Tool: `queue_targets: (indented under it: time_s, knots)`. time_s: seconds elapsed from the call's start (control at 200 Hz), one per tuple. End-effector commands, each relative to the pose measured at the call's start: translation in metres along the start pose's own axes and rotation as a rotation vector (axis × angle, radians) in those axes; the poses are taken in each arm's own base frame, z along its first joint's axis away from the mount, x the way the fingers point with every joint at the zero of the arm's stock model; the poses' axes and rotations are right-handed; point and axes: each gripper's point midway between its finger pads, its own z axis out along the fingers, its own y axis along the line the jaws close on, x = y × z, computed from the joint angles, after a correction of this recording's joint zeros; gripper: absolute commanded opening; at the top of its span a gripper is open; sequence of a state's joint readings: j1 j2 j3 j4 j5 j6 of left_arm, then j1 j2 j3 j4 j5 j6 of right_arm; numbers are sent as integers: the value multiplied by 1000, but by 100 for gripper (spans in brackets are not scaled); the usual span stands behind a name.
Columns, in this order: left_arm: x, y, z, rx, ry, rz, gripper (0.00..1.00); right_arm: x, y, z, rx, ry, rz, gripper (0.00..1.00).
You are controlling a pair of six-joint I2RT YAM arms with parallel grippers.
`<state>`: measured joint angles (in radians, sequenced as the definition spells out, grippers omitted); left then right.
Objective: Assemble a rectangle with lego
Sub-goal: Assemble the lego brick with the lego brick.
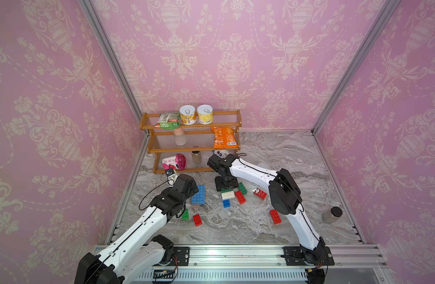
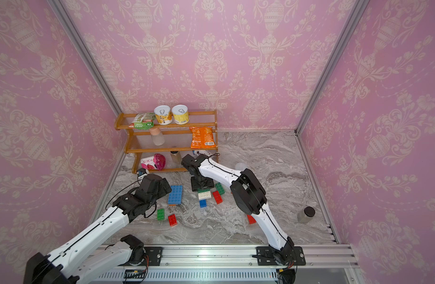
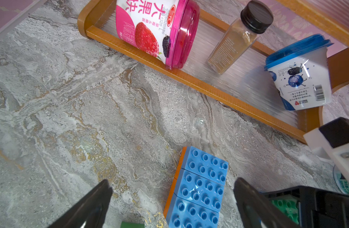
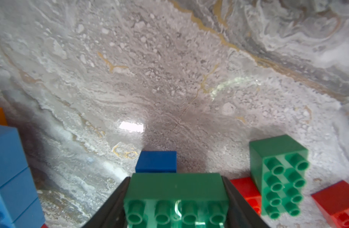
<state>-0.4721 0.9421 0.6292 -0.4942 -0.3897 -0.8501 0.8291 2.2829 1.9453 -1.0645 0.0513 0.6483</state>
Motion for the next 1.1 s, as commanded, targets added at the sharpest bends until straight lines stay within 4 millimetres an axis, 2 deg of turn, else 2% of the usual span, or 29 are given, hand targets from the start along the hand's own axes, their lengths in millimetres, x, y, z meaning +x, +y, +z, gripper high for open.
queue_targets:
  time_s: [0.0, 0.335, 0.795, 1.091]
  knots:
    - [2, 3, -1, 0, 10, 13, 99, 4, -12, 11, 55, 36, 23, 0]
    - [2, 4, 0, -2, 12, 14, 99, 5, -11, 21, 49, 59, 46, 0]
    - [4, 5, 1, -7, 16, 17, 99, 11, -21, 35, 79, 117, 70, 0]
    - [4, 5, 1, -6, 16, 16, 99, 16, -36, 47, 160, 161, 86, 0]
